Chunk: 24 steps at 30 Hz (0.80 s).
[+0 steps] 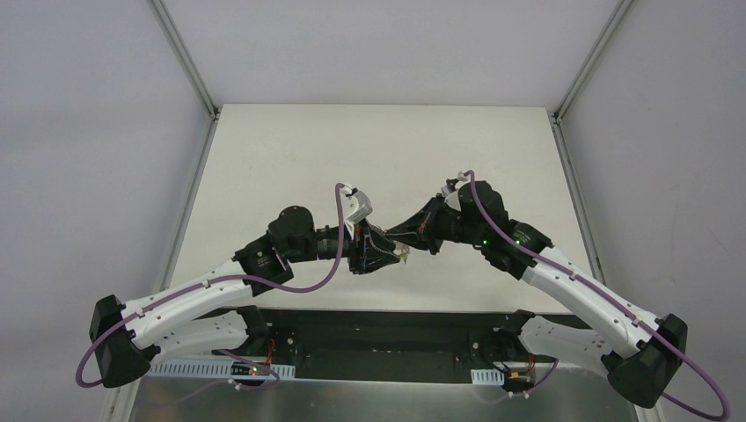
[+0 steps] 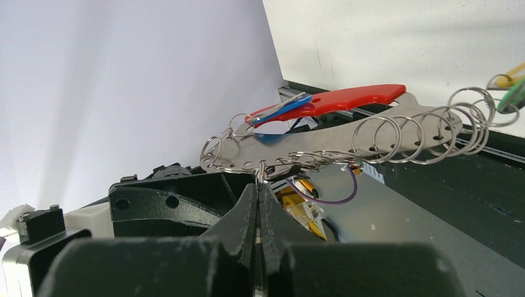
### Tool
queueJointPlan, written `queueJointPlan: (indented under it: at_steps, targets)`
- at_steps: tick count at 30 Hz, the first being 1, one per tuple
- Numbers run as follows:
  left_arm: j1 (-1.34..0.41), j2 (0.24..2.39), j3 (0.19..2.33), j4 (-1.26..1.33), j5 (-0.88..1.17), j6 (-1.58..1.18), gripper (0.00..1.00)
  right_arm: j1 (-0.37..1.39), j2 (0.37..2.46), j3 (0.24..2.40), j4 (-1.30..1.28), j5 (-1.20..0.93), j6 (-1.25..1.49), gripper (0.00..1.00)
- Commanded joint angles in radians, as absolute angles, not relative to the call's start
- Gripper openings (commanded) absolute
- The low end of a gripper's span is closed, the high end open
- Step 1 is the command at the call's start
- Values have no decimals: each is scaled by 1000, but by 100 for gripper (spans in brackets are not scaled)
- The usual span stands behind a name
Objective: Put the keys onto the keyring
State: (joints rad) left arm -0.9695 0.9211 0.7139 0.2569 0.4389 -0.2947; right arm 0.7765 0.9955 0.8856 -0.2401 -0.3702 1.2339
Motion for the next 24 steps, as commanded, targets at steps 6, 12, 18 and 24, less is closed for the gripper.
queueJointPlan:
  at_steps: [6,12,18,24]
  targets:
    - [-977,859,714,266,284,-237,36,779,940,894,-186,-367,1319,0]
    - [-978,821,698,254,198,-208,35,781,928,875,-159,-377,1339,0]
    - [-978,817,688,259,153,-198,35,781,927,875,-140,-394,1347,0]
    - [-978,814,683,276,147,-199,35,785,922,857,-100,-416,1366,0]
